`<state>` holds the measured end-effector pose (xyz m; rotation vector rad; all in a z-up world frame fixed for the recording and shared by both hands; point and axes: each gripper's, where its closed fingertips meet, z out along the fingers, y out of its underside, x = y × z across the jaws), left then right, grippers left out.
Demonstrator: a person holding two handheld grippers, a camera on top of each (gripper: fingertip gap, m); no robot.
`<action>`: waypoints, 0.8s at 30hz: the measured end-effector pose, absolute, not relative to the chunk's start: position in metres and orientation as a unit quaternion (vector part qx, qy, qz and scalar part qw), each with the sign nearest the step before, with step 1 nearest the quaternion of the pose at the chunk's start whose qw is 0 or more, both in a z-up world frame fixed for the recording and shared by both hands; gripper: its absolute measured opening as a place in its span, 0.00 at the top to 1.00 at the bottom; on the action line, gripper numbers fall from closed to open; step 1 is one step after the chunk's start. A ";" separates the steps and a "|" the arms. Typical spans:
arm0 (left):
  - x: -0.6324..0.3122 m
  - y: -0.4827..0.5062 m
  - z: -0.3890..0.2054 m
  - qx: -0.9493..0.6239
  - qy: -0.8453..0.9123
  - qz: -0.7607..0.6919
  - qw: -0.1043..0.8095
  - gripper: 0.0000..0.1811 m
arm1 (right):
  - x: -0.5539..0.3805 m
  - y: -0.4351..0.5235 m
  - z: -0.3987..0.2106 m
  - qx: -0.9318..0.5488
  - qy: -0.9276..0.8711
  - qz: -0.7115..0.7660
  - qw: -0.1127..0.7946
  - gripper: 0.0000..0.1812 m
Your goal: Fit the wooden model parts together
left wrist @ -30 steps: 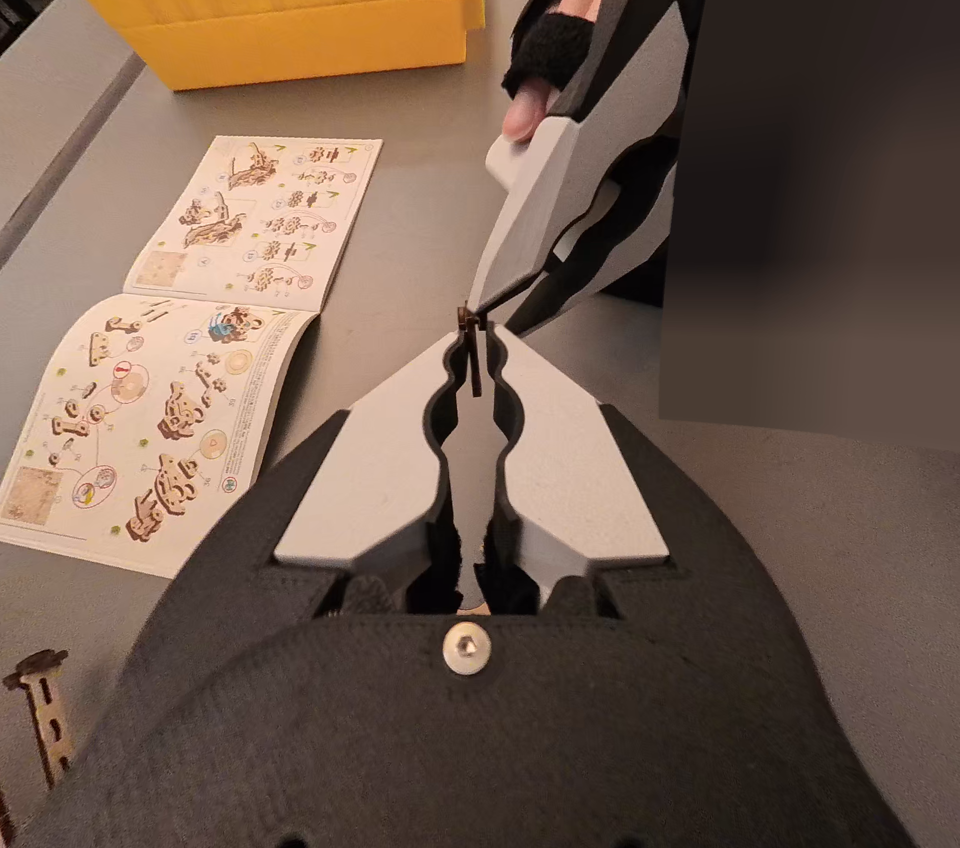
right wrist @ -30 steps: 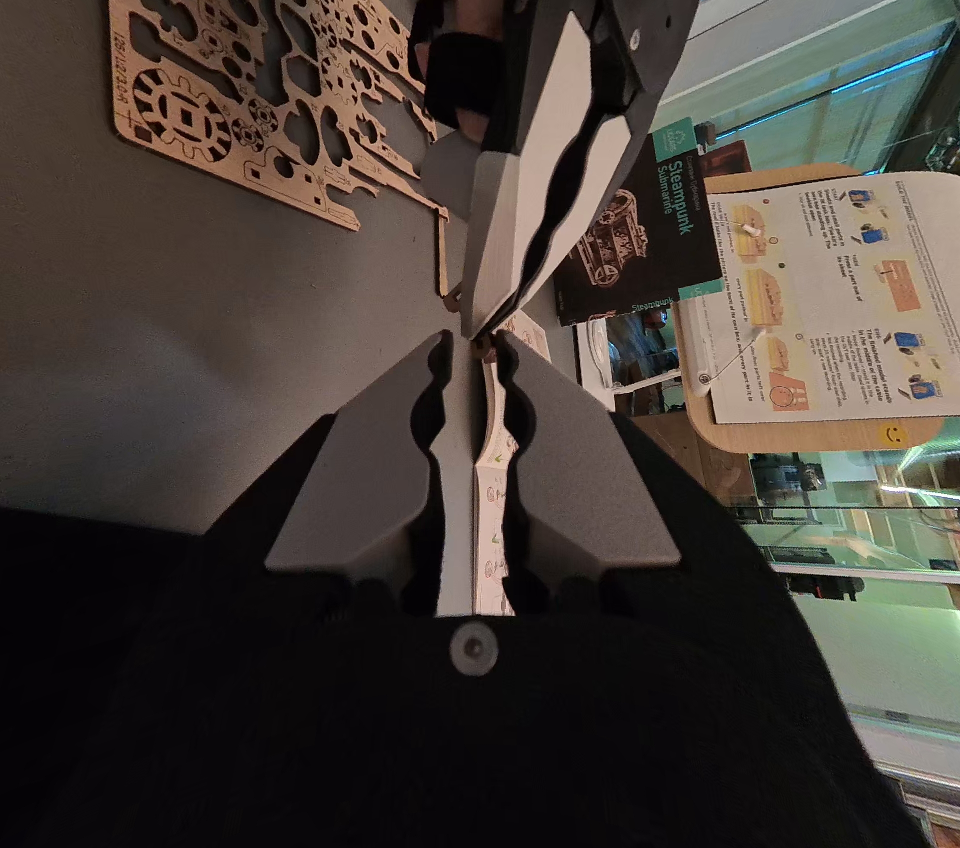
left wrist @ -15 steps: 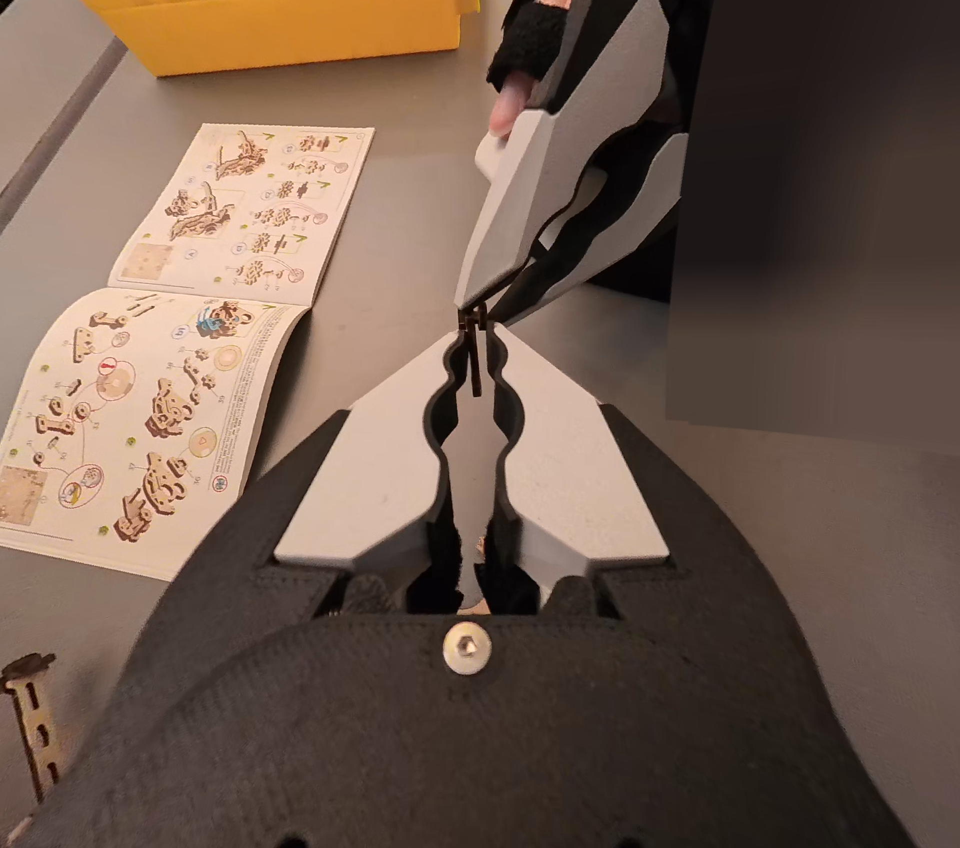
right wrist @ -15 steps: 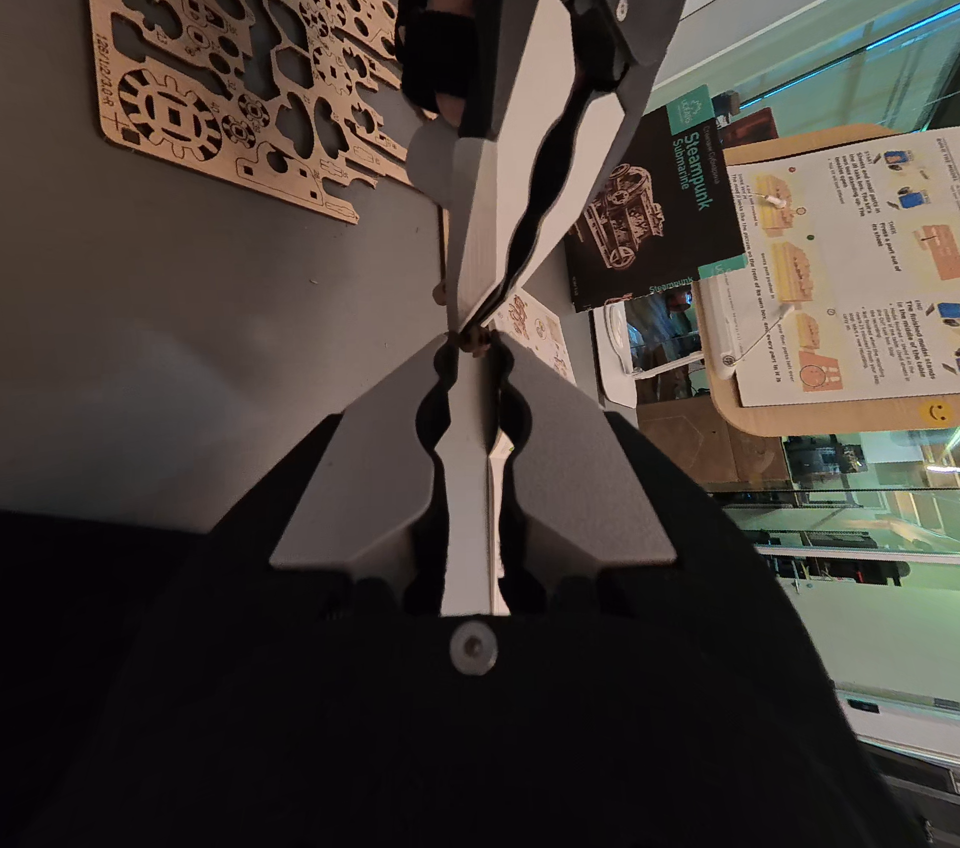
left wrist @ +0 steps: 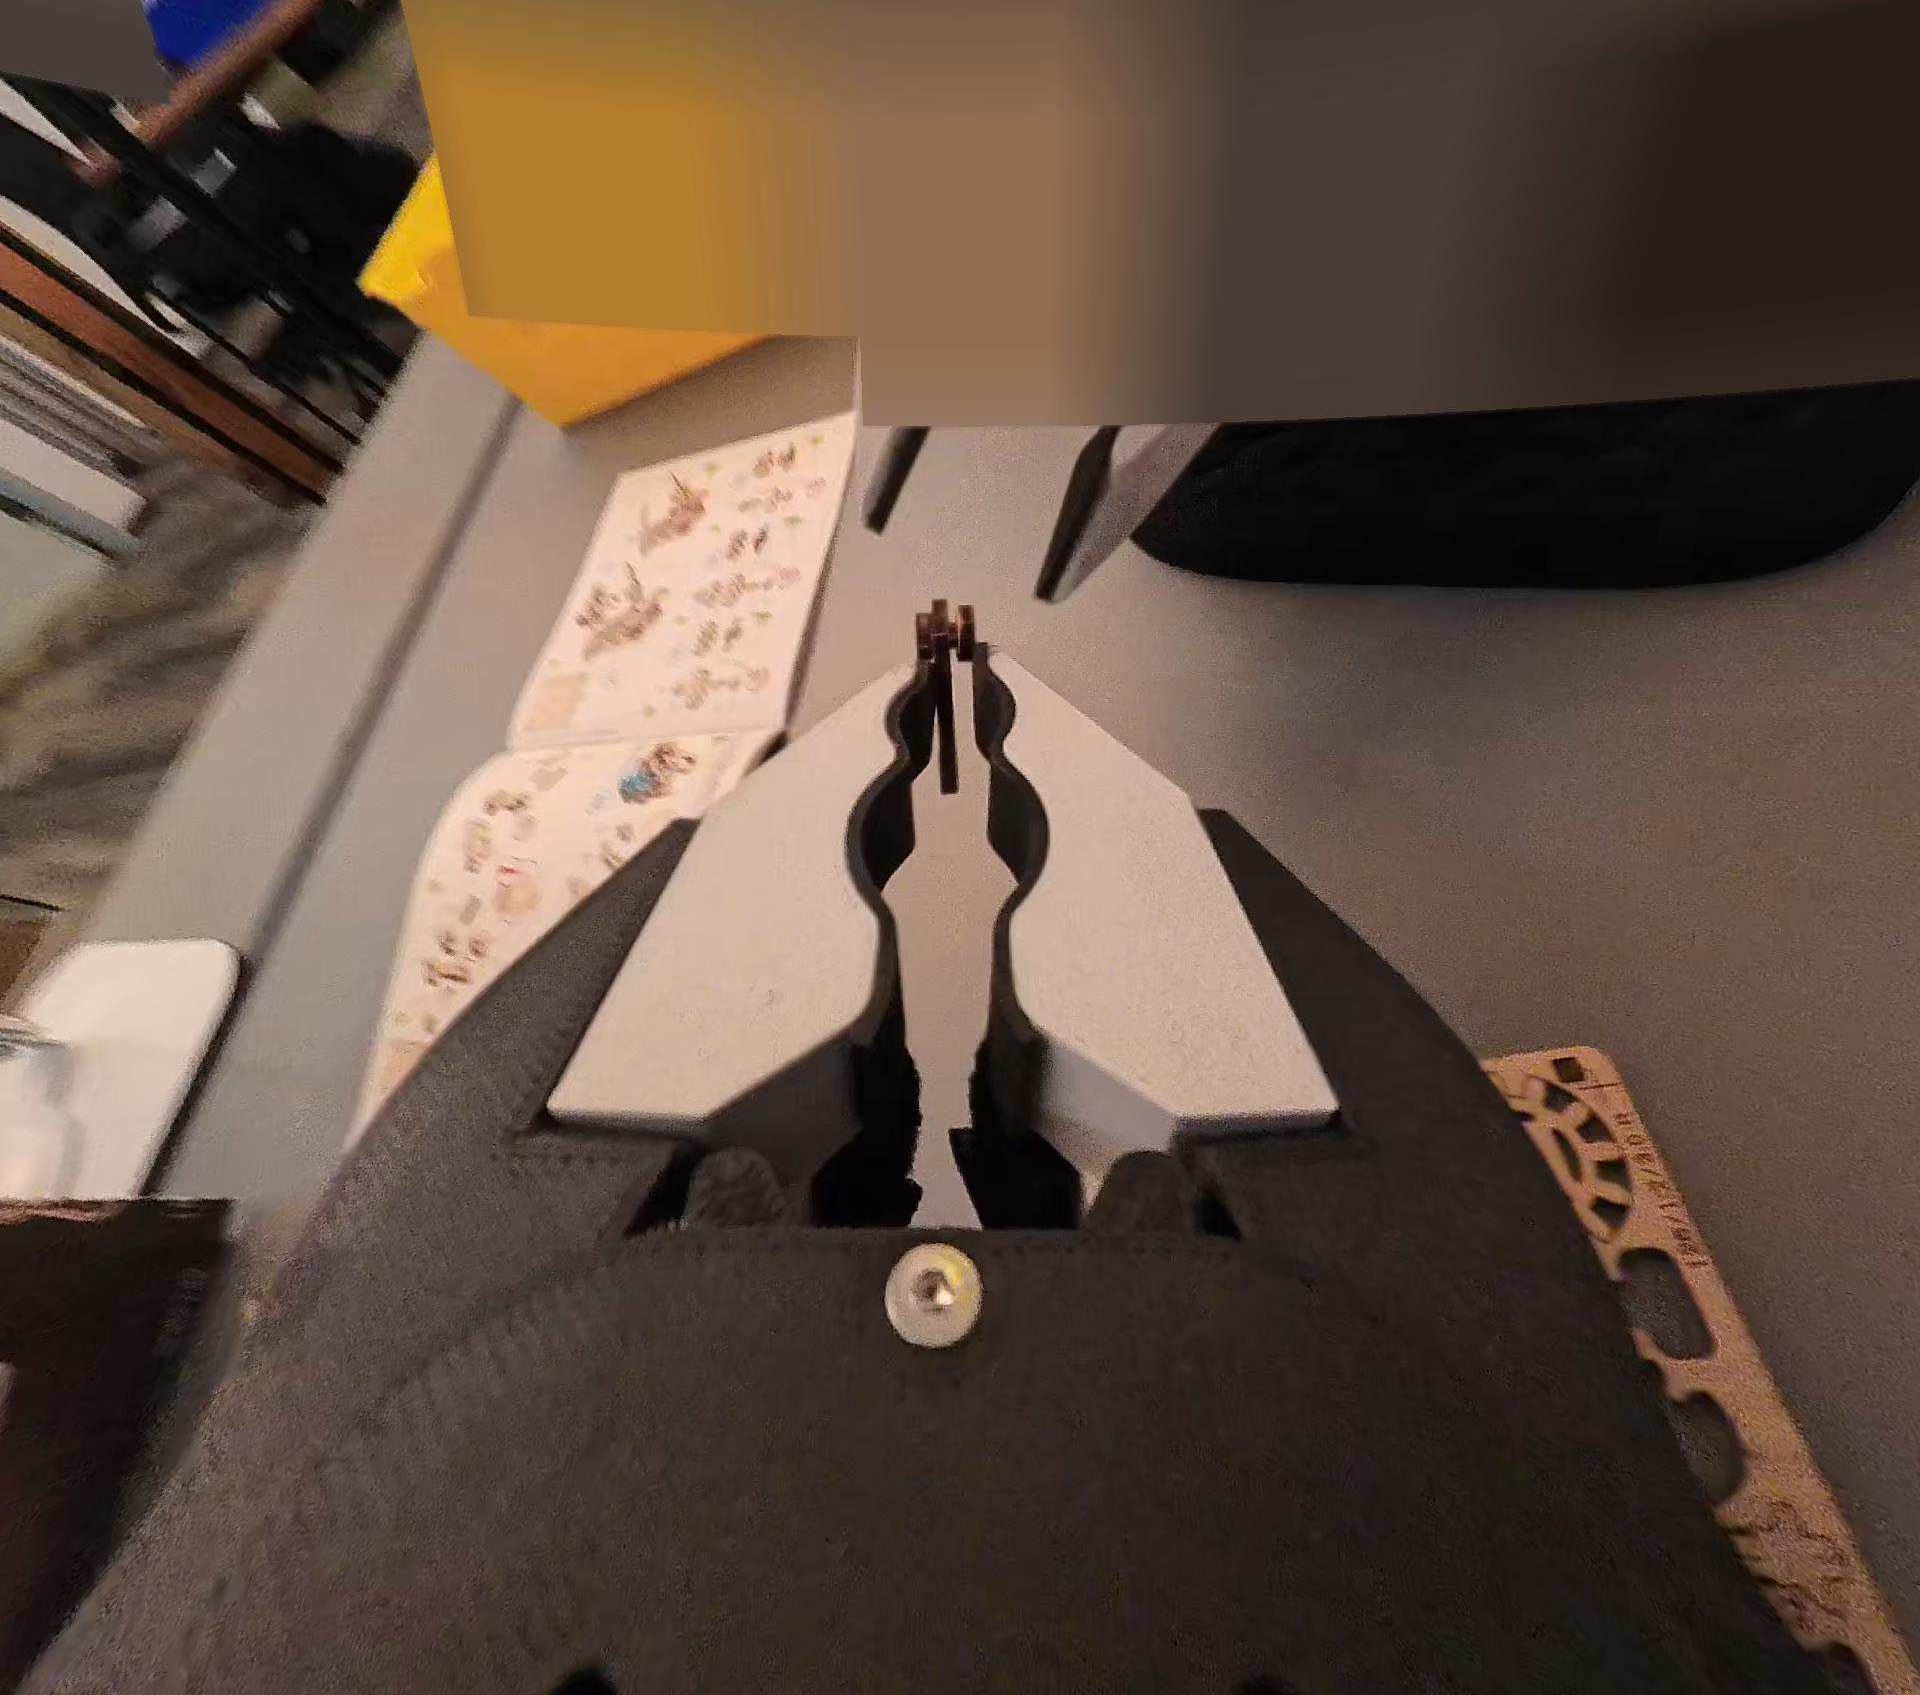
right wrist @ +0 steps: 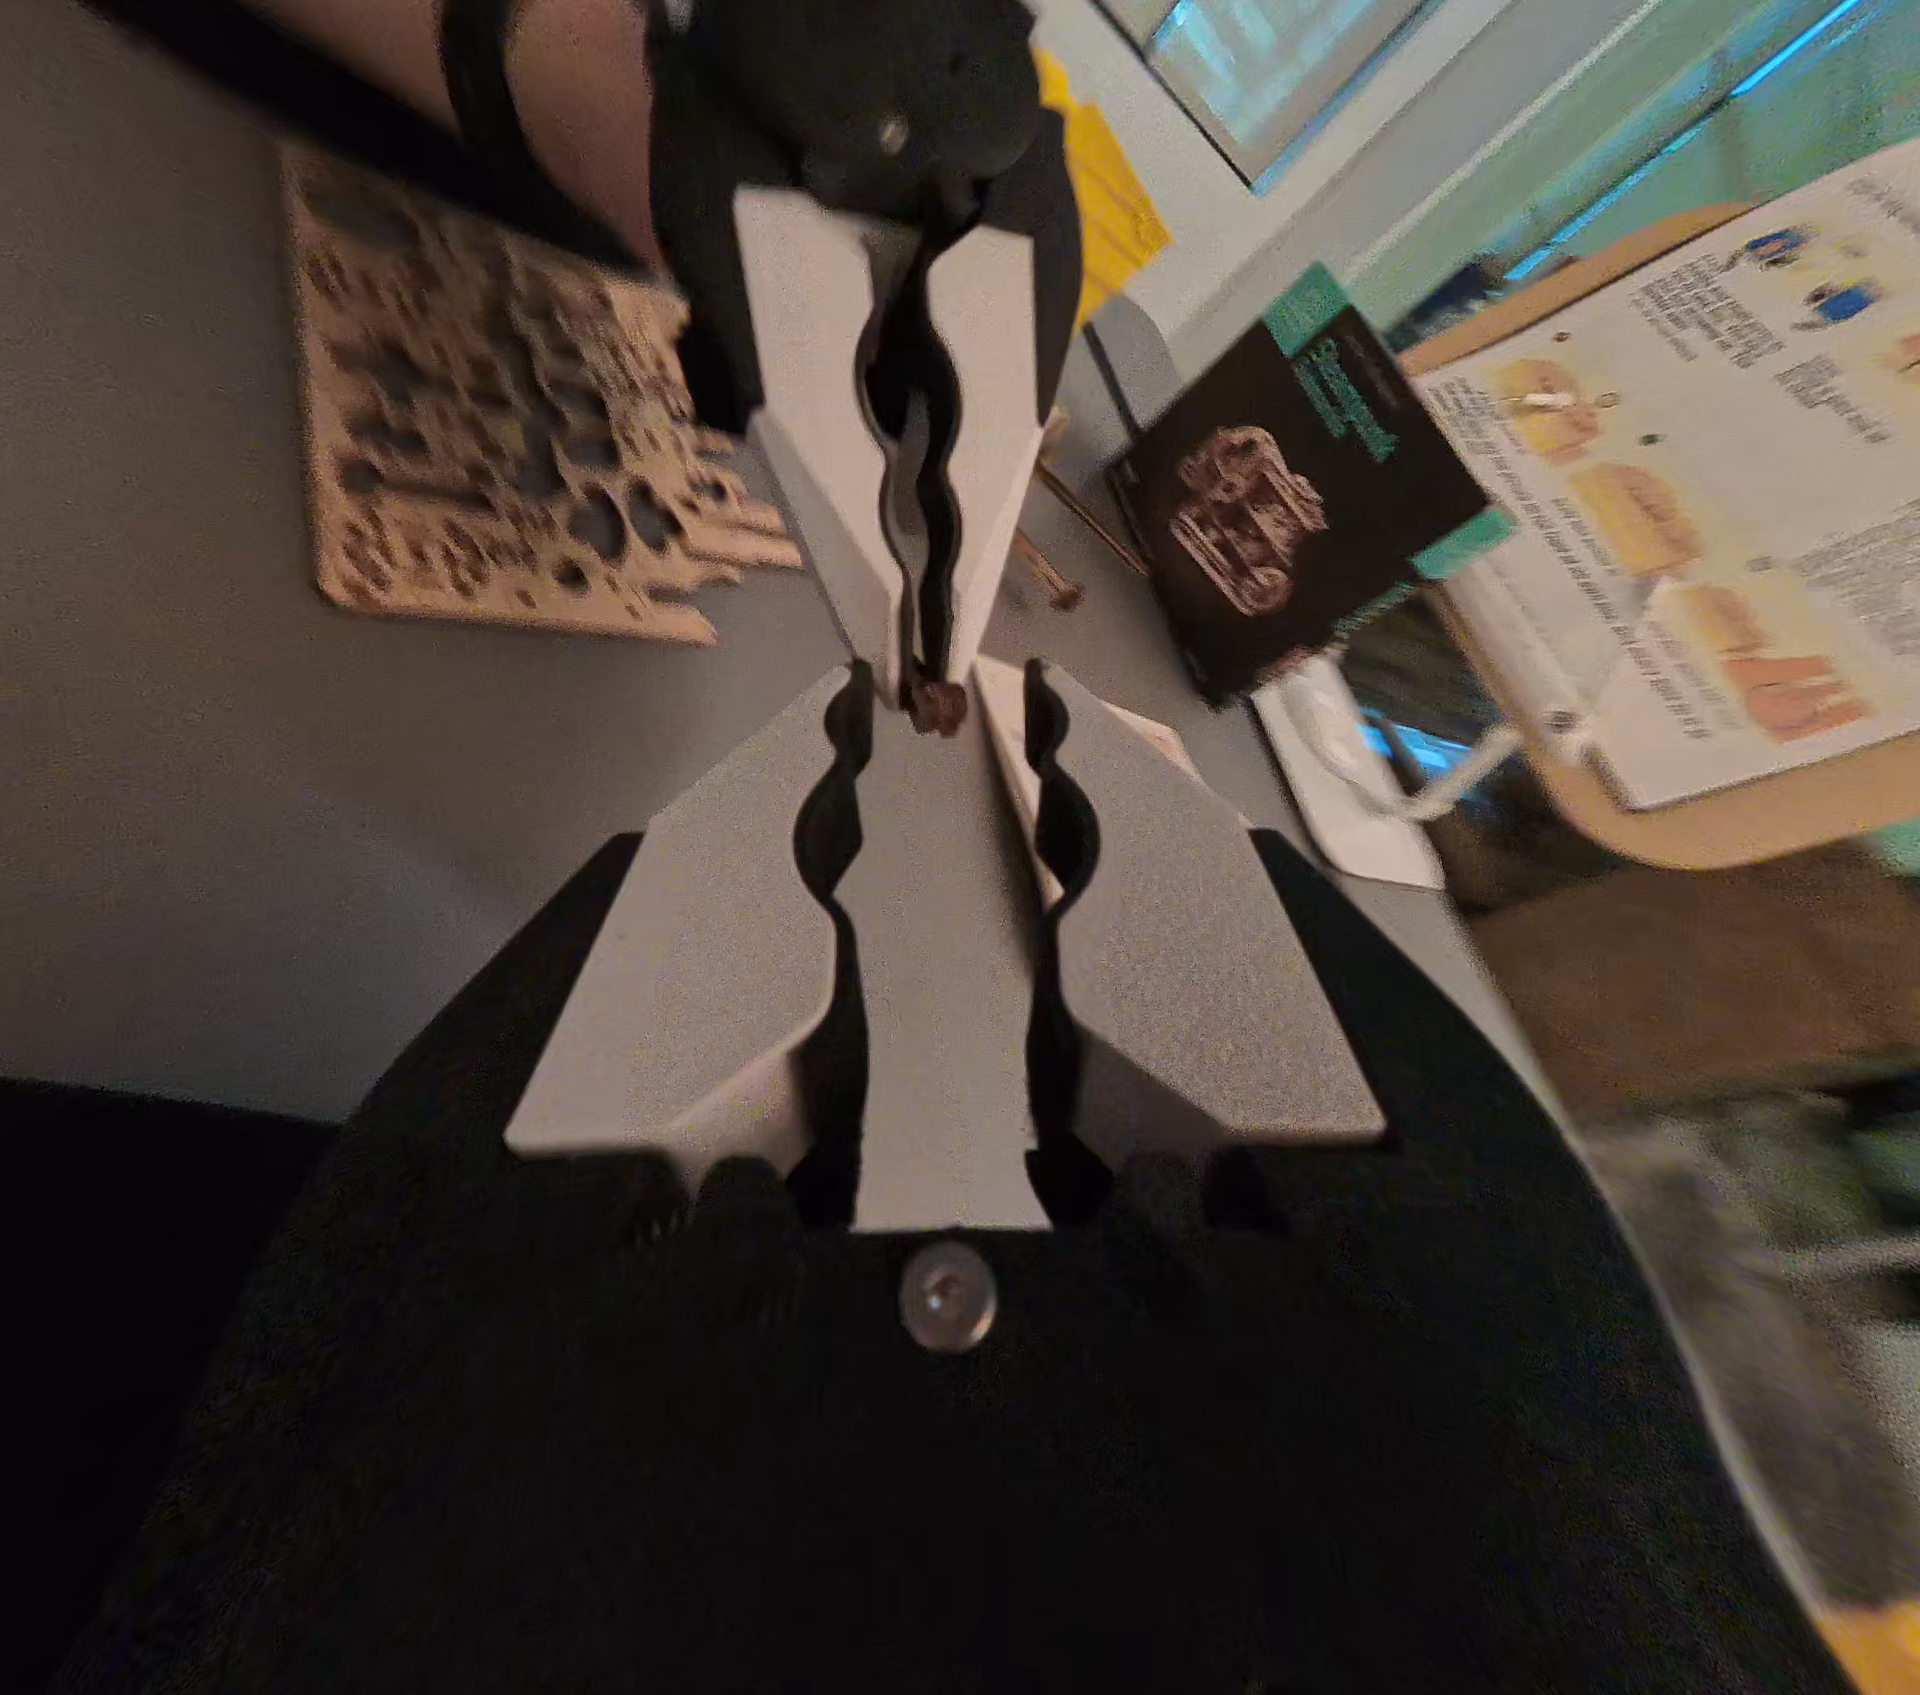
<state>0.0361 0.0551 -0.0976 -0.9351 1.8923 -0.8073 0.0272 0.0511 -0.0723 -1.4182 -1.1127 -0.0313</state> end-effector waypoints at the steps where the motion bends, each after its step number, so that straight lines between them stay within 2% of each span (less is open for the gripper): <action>1: 0.036 0.054 -0.094 -0.357 0.758 -0.316 0.445 0.97 | 0.026 0.048 -0.067 -0.621 -0.467 0.038 0.628 0.85; 3: 0.035 0.051 -0.090 -0.332 0.761 -0.299 0.470 0.97 | 0.028 0.047 -0.063 -0.628 -0.448 0.082 0.631 0.85; 6: 0.034 0.042 -0.087 -0.310 0.767 -0.299 0.476 0.97 | 0.030 0.048 -0.075 -0.620 -0.480 0.043 0.619 0.87; 8: 0.033 0.038 -0.087 -0.303 0.770 -0.299 0.475 0.97 | 0.023 0.045 -0.083 -0.618 -0.500 0.042 0.606 0.91; 24: 0.031 0.029 -0.092 -0.277 0.788 -0.282 0.472 0.97 | 0.020 0.036 -0.086 -0.608 -0.526 0.054 0.592 0.93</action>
